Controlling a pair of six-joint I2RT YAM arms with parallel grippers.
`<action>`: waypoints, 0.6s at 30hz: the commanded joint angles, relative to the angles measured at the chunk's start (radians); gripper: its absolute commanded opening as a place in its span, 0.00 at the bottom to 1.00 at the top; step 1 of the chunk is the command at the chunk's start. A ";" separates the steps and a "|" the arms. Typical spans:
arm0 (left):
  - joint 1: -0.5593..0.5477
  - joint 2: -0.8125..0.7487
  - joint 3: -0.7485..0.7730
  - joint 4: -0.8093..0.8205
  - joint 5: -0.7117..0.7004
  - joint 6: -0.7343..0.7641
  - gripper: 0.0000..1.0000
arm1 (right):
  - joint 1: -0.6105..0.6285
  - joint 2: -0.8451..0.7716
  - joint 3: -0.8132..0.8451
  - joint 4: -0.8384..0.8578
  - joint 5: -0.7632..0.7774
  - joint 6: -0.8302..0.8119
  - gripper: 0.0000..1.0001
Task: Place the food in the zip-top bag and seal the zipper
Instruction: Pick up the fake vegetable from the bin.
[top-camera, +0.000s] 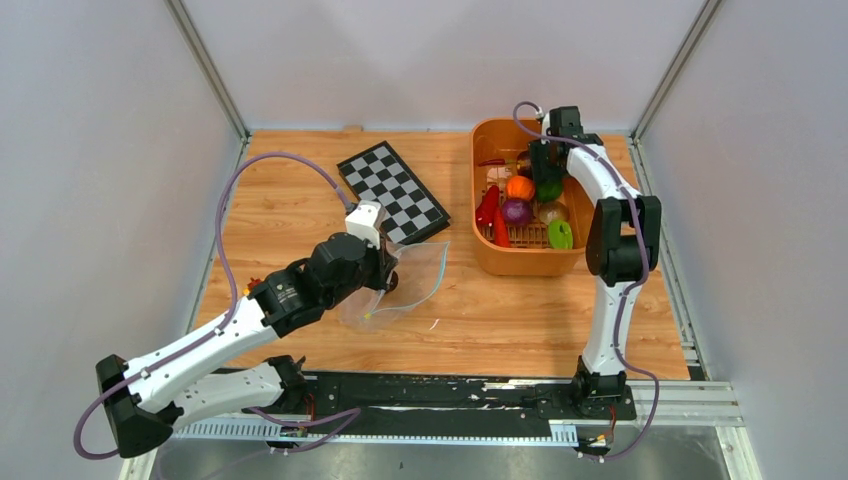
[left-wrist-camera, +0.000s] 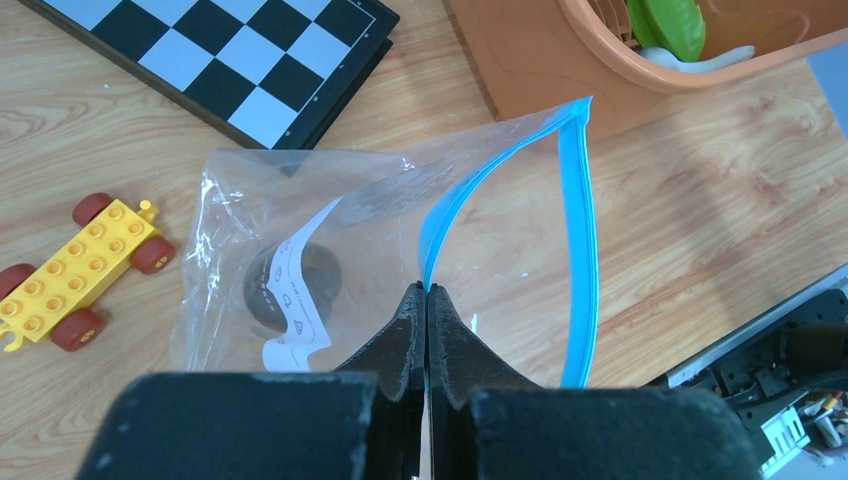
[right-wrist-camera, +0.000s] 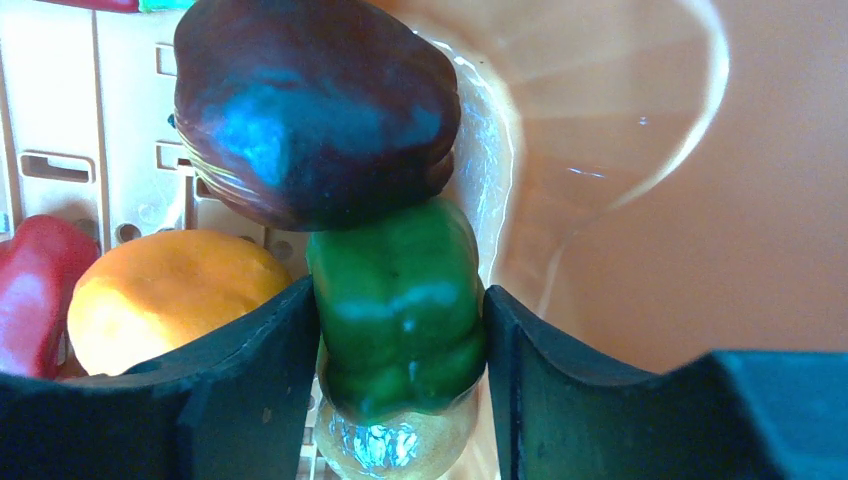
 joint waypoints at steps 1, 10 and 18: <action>0.006 -0.019 -0.004 0.019 0.006 0.005 0.00 | -0.002 -0.013 0.036 -0.006 0.003 0.015 0.49; 0.006 0.002 0.007 0.033 0.020 0.012 0.00 | 0.002 -0.242 -0.097 0.057 -0.090 0.062 0.34; 0.006 0.011 -0.002 0.042 0.024 0.008 0.00 | 0.004 -0.476 -0.358 0.192 -0.216 0.155 0.30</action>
